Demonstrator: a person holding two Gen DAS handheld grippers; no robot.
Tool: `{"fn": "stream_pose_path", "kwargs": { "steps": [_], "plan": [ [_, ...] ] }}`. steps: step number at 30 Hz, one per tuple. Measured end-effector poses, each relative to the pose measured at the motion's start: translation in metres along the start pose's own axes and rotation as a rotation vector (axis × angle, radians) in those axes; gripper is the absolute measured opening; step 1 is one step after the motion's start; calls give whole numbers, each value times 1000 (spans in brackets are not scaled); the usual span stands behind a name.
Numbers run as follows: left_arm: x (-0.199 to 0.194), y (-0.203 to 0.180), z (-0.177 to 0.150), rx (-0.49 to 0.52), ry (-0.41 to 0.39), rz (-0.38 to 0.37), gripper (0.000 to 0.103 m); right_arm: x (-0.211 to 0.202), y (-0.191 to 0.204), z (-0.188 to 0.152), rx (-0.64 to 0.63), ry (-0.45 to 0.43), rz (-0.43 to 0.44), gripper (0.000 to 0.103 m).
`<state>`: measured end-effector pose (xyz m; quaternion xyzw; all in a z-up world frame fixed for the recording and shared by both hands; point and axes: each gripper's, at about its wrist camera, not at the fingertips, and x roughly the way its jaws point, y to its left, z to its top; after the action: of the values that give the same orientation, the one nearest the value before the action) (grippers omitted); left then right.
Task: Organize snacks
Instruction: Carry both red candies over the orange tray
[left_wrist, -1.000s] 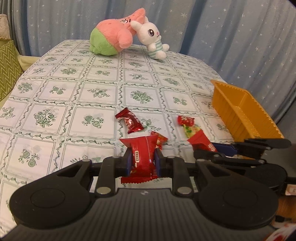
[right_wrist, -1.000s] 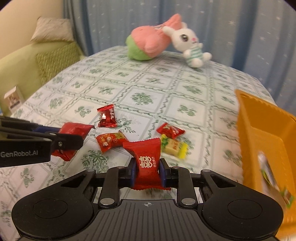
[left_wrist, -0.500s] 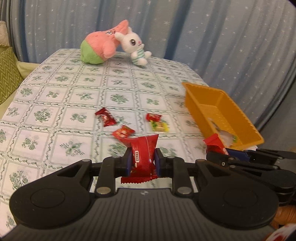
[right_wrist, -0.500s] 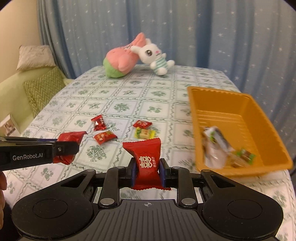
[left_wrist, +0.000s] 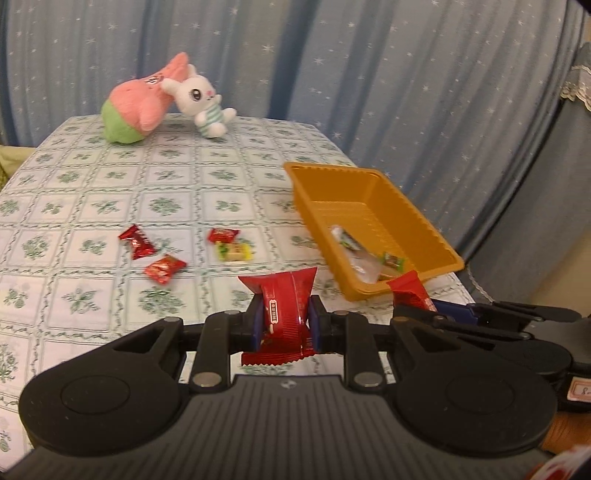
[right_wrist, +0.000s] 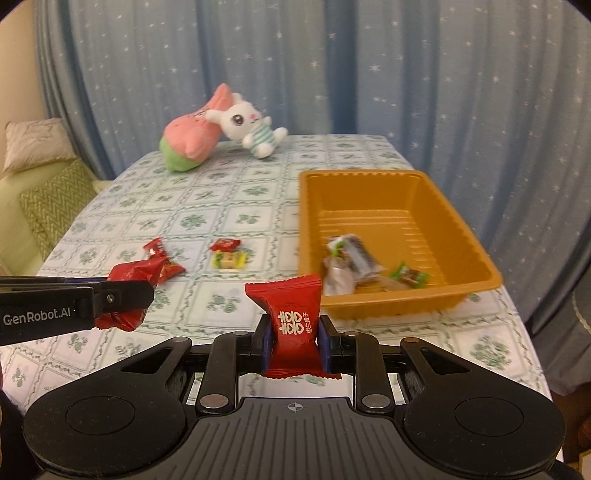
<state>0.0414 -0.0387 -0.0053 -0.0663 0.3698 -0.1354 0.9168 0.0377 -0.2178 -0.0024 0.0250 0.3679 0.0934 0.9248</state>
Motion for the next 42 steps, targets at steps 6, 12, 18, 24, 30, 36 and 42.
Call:
{"fn": "stream_pose_path", "kwargs": {
  "steps": [6,12,18,24,30,36,42],
  "plan": [
    [6,-16,1,20,12,-21,22,-4,-17,1,35,-5,-14,26],
    [15,-30,8,37,20,-41,22,-5,-34,5,65,-14,-28,26],
    [35,-50,24,61,19,-72,22,-1,-62,17,97,-37,-61,25],
    [64,-72,42,84,19,-104,22,8,-90,35,109,-56,-87,26],
    [91,-87,56,106,24,-120,22,20,-117,51,136,-67,-99,26],
    [118,-95,66,104,38,-131,22,32,-137,62,150,-70,-105,26],
    [140,-105,73,122,41,-135,22,41,-150,66,168,-67,-114,26]
  ]
}}
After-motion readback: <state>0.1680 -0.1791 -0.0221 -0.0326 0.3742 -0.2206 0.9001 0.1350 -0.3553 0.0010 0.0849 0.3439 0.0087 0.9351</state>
